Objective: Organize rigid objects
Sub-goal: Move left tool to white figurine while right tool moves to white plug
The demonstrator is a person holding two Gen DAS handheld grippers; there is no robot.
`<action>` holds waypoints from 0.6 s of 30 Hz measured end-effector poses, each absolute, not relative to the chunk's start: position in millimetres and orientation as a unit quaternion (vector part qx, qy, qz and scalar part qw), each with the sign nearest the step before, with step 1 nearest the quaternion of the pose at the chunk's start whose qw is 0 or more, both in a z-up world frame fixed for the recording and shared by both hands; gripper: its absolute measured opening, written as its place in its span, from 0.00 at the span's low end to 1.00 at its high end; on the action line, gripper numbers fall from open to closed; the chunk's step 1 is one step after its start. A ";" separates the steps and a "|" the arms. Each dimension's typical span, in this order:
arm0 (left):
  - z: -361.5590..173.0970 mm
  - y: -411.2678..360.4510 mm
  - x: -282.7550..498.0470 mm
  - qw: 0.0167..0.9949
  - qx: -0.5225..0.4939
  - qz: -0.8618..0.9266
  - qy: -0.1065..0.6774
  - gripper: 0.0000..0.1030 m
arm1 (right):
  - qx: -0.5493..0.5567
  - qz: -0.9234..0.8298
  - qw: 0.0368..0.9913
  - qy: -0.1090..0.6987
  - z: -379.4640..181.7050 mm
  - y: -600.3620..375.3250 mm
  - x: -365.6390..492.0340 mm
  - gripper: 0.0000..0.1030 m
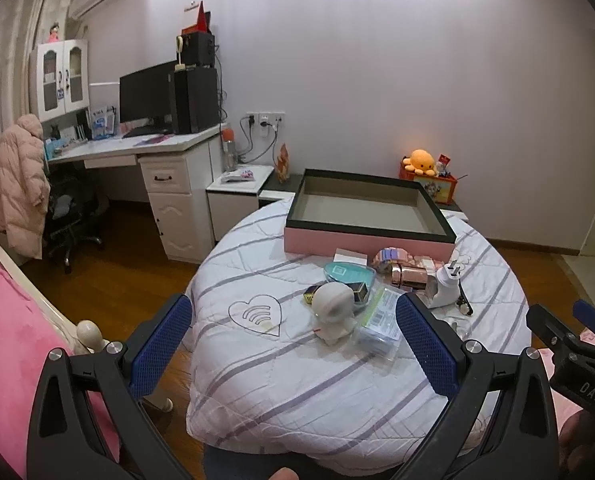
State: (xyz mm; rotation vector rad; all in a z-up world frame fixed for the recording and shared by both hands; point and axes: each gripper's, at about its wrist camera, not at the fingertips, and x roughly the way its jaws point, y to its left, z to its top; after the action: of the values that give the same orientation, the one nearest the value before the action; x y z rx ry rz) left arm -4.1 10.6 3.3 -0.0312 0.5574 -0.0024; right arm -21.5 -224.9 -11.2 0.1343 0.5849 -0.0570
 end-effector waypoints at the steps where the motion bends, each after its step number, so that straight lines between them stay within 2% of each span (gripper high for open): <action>1: 1.8 11.2 -2.7 0.961 -0.016 -0.001 0.278 1.00 | 0.066 -0.029 0.955 0.288 -11.4 -224.9 -21.4 1.00; 18: -21.6 9.6 10.4 0.951 -0.016 -0.006 0.308 1.00 | 0.067 -0.029 0.949 0.306 -25.9 -228.8 -12.8 1.00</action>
State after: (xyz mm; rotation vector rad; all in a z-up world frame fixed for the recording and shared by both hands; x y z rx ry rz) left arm 10.4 9.6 -21.6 -0.0324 0.6253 -0.0128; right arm -12.8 -228.8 -25.9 0.1360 0.6217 -0.0586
